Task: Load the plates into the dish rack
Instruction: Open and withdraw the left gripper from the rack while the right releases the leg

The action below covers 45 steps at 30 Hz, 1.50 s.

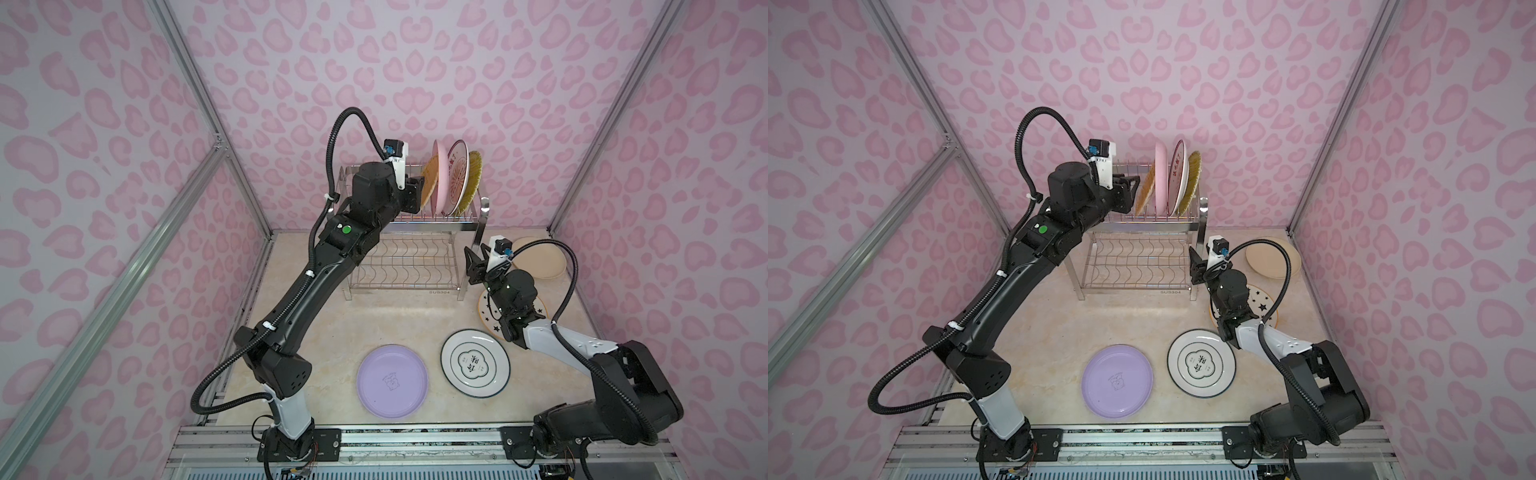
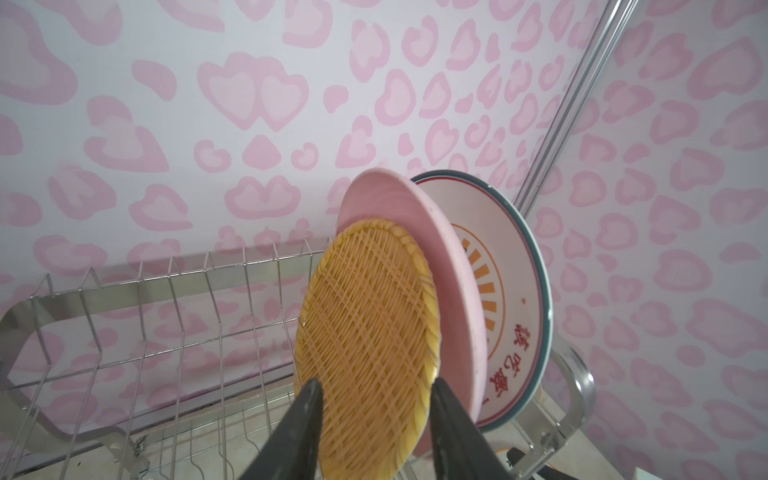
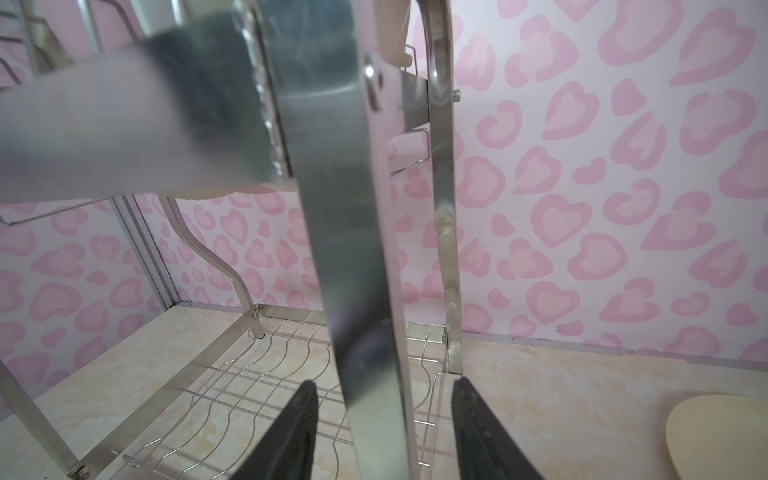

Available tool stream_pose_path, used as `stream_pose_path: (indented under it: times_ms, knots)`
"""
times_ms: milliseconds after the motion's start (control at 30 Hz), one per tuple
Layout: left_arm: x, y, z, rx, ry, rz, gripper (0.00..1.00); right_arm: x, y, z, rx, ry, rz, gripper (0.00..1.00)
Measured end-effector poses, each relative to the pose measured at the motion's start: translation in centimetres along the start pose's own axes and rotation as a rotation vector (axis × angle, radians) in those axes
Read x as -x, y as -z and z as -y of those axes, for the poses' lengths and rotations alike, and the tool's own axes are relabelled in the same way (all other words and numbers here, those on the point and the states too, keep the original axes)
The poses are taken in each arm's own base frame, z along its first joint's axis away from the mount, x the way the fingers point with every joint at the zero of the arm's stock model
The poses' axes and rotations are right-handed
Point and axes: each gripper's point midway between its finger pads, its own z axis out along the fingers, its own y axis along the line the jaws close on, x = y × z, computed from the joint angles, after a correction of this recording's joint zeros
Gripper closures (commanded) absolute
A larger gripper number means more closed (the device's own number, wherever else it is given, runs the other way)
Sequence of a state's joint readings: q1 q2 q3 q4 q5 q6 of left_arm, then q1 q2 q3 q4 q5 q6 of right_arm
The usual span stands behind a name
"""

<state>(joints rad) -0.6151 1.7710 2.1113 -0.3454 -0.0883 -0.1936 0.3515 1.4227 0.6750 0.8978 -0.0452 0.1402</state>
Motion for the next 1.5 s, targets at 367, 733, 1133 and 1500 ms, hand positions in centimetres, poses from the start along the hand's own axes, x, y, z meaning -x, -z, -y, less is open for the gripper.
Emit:
stream_pose_path:
  times_ms: [367,733,1133,1500]
  knots:
    - [2.8,7.8,-1.2,-0.018,0.111,0.048,0.41,3.1,1.7,-0.5,0.014,-0.028,0.012,0.25]
    - [-3.3,18.0,-4.0,-0.005,0.239,-0.006,0.23,5.8,5.8,-0.4,0.01,-0.098,0.046,0.03]
    - [-20.5,22.5,-6.9,0.11,0.414,-0.354,0.21,4.8,11.6,0.2,-0.008,-0.231,0.008,0.02]
    - [-38.3,25.6,-8.8,0.287,0.657,-0.743,0.28,-0.8,14.8,-1.4,0.077,-0.356,-0.198,0.08]
